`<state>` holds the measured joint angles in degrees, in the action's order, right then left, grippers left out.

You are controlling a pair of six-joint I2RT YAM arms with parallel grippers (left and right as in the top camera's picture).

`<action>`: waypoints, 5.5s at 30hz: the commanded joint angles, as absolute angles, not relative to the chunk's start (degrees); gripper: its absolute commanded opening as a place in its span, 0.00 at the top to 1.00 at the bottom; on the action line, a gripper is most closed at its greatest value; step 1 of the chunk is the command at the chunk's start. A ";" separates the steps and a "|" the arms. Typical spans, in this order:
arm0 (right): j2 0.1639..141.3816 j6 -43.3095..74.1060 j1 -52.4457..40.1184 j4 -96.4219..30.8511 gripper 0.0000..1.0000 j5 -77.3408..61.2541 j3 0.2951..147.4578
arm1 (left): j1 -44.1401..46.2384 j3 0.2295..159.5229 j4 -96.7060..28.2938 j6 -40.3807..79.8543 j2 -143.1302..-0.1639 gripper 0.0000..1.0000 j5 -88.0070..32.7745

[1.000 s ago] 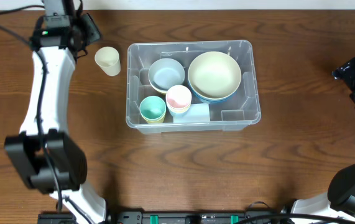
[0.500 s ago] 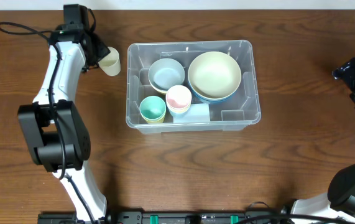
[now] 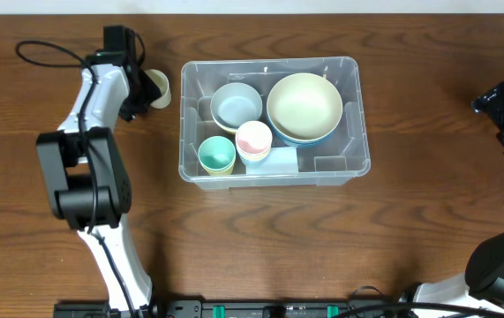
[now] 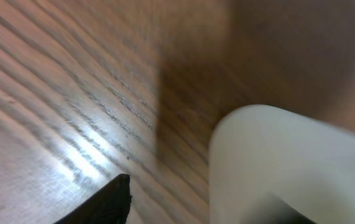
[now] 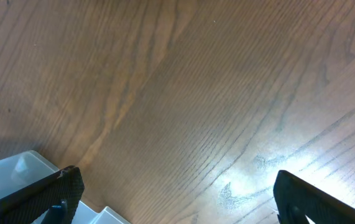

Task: Pack container
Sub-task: 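Position the left gripper around the white cup rim and grasp, then lift the white cup and carry it over the container, then lower the white cup onto the green cup and release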

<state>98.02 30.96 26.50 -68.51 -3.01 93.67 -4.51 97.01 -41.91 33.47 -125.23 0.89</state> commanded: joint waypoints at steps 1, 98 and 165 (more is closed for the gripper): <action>97.62 30.59 27.05 -68.58 0.01 -2.83 93.73 | -4.97 96.49 -41.74 34.15 -126.91 0.51 1.96; 97.62 30.59 27.05 -68.58 0.01 -2.83 93.73 | -1.63 102.78 -56.42 16.34 -91.83 0.94 -0.64; 97.62 30.59 27.05 -68.58 0.01 -2.83 93.73 | 19.79 89.12 -66.78 6.02 -100.36 0.94 0.71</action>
<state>98.02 30.96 26.50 -68.51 -3.01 93.67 19.79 90.74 -67.46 6.98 -100.09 -0.80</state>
